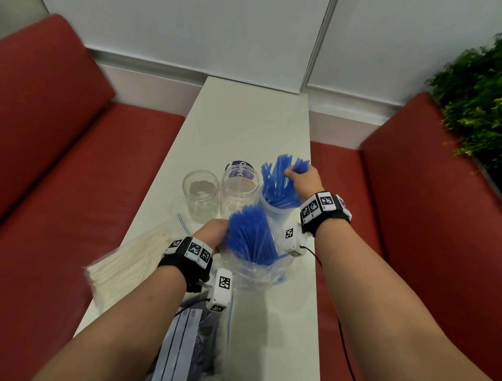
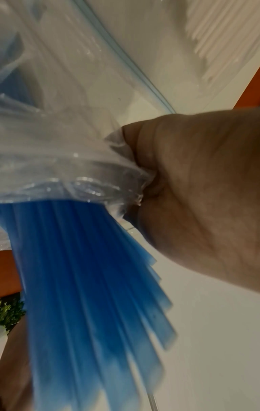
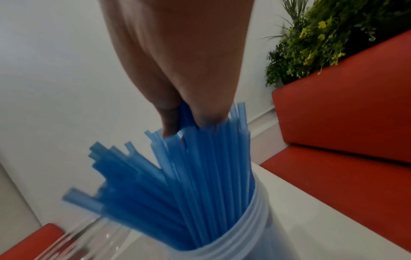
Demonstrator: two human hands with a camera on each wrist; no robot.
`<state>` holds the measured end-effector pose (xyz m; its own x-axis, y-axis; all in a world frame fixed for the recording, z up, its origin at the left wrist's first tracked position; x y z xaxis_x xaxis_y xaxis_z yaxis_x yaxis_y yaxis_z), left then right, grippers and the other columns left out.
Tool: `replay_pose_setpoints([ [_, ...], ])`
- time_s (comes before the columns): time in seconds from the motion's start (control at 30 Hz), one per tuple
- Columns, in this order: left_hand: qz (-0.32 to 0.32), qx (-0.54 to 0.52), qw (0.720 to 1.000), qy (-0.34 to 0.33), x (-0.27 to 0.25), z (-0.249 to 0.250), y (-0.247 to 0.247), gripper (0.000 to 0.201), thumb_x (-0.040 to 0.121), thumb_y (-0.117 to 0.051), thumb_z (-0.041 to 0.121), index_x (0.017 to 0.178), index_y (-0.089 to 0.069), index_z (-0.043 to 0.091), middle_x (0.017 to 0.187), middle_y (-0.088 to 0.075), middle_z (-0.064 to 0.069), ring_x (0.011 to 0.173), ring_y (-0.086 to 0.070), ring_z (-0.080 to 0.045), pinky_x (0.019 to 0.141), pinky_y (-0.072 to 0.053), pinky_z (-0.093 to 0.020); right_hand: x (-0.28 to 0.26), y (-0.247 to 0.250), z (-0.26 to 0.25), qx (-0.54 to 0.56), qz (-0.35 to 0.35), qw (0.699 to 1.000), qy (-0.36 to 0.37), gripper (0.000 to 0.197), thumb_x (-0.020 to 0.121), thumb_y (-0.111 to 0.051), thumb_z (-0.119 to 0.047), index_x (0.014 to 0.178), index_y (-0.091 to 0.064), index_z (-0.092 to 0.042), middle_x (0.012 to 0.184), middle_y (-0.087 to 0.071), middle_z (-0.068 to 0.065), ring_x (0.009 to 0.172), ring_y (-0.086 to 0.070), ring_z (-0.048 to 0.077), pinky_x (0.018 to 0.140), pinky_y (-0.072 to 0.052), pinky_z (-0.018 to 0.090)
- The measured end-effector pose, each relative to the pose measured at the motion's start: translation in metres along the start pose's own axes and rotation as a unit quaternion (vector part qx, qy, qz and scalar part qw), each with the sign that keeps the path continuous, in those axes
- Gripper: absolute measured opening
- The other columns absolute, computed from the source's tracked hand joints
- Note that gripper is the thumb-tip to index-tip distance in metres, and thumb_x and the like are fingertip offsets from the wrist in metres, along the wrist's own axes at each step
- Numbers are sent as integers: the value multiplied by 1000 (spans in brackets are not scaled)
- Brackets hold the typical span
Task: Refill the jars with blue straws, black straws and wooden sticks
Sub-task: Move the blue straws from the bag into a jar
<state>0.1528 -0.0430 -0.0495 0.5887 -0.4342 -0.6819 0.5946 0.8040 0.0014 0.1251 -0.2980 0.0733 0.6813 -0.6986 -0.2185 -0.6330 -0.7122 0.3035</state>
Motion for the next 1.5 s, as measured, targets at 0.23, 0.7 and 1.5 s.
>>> replay_pose_setpoints([
  [0.23, 4, 40, 999, 1, -10, 4, -2, 31, 103, -52, 8, 129, -61, -4, 131, -64, -25, 97, -64, -27, 97, -57, -43, -22, 10, -40, -46, 13, 993, 108, 12, 86, -70, -7, 92, -67, -17, 89, -66, 0, 75, -59, 9, 64, -48, 18],
  [0.7, -25, 10, 1000, 2, -11, 2, -5, 38, 103, -48, 11, 137, -56, -6, 89, -65, -3, 80, -64, -19, 83, -56, -40, -55, 67, -8, 81, 237, 964, 89, 52, 106, -46, -33, 152, -37, -11, 154, -45, 8, 141, -42, 17, 117, -33, 30],
  [1.5, -14, 3, 1000, 2, -23, 3, -1, 22, 103, -50, 13, 84, -62, 18, 86, -65, -3, 76, -64, -19, 75, -55, -38, -136, 0, 77, -46, -75, 994, 60, 47, 80, -49, 14, 109, -64, -20, 103, -65, 1, 90, -59, 10, 78, -48, 14],
])
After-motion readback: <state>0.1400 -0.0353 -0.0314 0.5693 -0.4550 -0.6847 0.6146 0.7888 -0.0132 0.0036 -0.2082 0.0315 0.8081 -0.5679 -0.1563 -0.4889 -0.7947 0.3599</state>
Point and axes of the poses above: each hand's wrist, its own x-axis towards the middle knuckle, its own y-axis out of the back of the hand, z = x × y, the point moved 8 cm from there along x, towards the middle knuckle
